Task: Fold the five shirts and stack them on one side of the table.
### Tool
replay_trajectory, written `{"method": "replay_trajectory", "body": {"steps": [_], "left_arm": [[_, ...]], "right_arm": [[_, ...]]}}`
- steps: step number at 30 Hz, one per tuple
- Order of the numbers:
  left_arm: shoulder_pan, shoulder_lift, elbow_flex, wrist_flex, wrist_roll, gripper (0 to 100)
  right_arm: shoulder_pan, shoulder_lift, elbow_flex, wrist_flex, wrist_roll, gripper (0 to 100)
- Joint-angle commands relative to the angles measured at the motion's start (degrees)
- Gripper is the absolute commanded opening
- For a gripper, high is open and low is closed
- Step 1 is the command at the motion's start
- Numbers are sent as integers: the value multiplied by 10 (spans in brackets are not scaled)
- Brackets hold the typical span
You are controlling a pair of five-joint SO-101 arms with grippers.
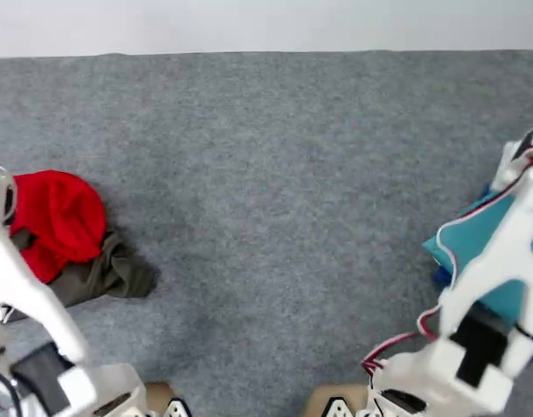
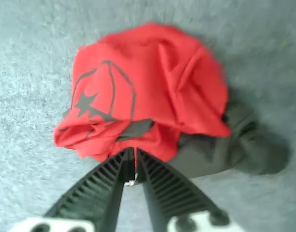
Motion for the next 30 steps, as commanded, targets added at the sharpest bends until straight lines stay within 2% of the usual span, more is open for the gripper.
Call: {"method": "replay_trajectory", "body": {"steps": [1,4,8,14,20,22,24,28,30], "left_arm": [[-42,42,-21,-45,-56,111],[-65,85,-21,-102,-103,161],[-70,137,-21,-184,-161,175],[-69,210,-21,-265,-168,163],[-67,265,-21,-267,-192,134],[-64,272,-21,-266,-192,92],[-62,272,-28,-265,-192,8],[-64,247,-118,-200,-180,3],[-64,218,-189,-160,-139,3]], "right_arm": [[-8,-86,120,24,4,9],[-7,-129,207,24,4,9],[-8,-179,287,24,4,9],[-8,-243,353,24,4,9],[-9,-288,376,24,4,10],[-8,-300,384,24,4,10],[-8,-314,392,24,4,10],[-8,-345,407,24,4,10],[-8,-359,412,24,4,10]]}}
